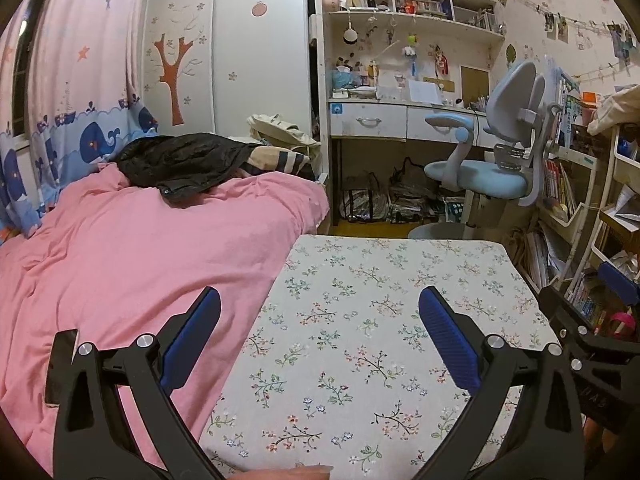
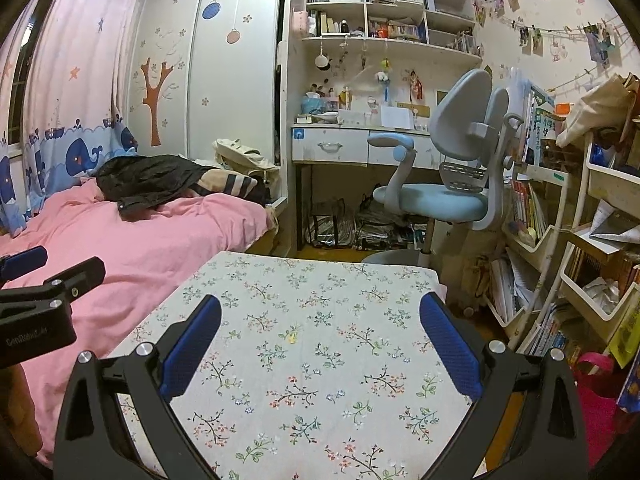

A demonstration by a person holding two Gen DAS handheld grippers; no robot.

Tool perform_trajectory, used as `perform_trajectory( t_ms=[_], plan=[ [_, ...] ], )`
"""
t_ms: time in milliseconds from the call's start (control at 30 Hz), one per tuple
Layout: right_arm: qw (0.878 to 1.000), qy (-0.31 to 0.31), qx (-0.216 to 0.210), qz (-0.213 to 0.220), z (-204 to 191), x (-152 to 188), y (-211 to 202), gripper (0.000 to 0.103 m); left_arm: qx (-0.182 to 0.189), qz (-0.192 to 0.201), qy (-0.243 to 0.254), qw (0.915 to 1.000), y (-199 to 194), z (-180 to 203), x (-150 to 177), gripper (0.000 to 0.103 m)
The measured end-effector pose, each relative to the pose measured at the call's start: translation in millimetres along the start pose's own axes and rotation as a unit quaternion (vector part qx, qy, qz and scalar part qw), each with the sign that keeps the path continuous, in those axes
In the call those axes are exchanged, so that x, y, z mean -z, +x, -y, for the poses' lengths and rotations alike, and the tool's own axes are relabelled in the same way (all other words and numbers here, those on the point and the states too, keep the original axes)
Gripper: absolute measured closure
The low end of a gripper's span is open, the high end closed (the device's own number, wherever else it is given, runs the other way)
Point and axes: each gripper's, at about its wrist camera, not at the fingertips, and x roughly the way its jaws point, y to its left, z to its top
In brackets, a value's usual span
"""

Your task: Collect trash

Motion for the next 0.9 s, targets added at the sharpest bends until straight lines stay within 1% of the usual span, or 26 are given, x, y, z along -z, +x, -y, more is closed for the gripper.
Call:
perform_trajectory(
  t_ms=[467, 767, 900],
  plan=[
    [1.000, 0.012, 0.007, -0.007, 10.4, -0.3, 6.3, 0.007, -0.005, -0.011, 0.010, 0.9999, 3.7, 3.1, 0.1, 0.007],
    [1.000, 0.016, 0.011, -0.010, 12.4, 1.3, 7.9, 0.007, 0.006, -0.019, 0.016, 0.9997, 7.8, 8.1, 0.3, 0.007],
    [0.999, 0.020, 0.015, -0.027, 17.9, 3.7, 18.6, 0.007, 0.013, -0.029, 0.019, 0.9993, 14.3, 11.2, -1.4, 0.007]
  ],
)
